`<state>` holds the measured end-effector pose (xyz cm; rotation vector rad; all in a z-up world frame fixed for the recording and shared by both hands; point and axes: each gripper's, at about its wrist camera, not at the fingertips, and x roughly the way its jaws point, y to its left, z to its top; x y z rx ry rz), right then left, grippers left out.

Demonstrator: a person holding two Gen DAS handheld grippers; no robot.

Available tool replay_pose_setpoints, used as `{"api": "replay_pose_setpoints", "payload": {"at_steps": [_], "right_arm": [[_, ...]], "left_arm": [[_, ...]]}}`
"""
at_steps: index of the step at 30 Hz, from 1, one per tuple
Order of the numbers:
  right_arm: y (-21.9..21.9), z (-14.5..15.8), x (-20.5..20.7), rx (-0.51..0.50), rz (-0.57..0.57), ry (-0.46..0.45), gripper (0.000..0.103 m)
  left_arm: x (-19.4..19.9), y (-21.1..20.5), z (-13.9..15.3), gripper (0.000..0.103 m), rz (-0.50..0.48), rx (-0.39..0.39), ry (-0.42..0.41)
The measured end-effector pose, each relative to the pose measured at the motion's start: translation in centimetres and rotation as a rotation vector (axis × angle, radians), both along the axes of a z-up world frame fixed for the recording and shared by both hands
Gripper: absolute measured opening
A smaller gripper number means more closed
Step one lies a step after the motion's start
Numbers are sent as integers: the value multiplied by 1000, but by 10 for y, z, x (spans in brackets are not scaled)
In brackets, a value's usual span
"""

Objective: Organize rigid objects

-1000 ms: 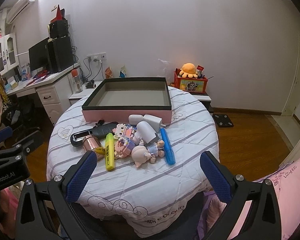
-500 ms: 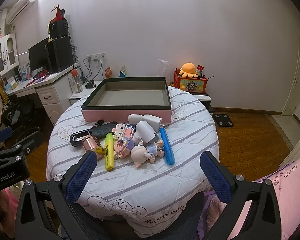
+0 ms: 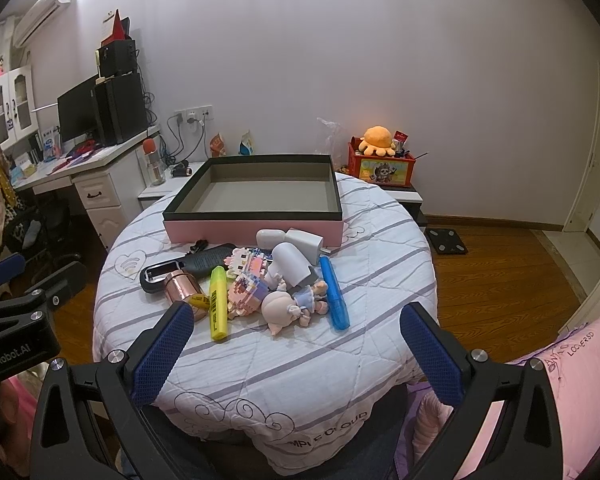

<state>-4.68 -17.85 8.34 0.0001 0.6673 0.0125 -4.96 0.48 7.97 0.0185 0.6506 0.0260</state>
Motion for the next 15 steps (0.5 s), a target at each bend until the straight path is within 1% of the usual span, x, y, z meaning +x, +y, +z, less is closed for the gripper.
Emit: {"api": "replay_pose_setpoints", "payload": {"at_steps": [15], "right_arm": [[-1,-4,2,0,4,8,103]], "left_arm": [[2,-2,-4,103,3,0,11]]}}
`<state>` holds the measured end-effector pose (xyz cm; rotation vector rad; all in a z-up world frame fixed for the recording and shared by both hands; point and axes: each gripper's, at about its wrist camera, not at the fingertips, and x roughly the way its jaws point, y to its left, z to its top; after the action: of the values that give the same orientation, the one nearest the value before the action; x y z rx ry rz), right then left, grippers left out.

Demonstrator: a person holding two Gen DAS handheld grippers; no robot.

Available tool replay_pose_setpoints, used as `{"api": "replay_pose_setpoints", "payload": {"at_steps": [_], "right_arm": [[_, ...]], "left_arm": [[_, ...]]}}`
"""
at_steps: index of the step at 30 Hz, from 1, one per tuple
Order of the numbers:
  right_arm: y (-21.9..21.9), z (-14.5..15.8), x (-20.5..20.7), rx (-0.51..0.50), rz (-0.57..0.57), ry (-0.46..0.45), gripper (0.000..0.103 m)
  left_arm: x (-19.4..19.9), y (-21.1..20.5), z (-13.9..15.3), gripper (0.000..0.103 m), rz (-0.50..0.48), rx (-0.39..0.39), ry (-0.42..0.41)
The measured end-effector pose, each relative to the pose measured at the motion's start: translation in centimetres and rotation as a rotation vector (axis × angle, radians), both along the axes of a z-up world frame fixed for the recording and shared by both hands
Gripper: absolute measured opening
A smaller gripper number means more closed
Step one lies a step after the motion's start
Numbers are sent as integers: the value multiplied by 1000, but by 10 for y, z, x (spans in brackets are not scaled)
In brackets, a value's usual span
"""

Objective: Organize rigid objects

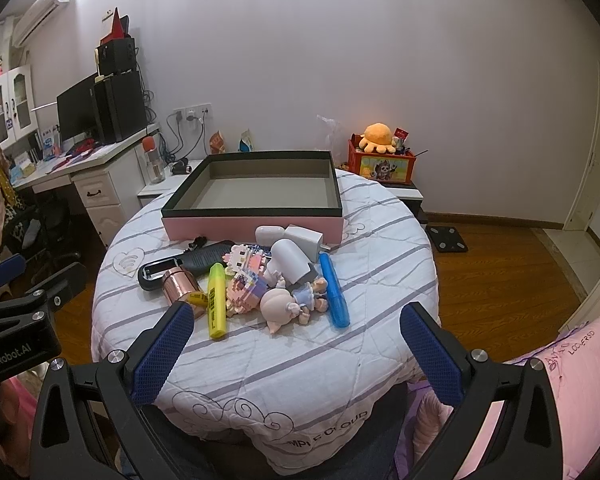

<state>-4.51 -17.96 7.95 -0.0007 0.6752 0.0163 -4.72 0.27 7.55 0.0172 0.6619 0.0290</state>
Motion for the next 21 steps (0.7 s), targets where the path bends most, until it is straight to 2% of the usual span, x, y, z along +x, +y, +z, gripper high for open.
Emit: {"api": "replay_pose_setpoints", "payload": {"at_steps": [5,14,21], "right_arm": [[-1,-10,6,5,4,17,103],[-17,-62,42,28,-4,135,103],[-42,-84,74,65,-40,192,103]], "left_arm": [[6,0,-11,103,3,-1,15],[46,2,-73,103,-24,-17,110],[72,0,-94,103,-25,-38,161]]}}
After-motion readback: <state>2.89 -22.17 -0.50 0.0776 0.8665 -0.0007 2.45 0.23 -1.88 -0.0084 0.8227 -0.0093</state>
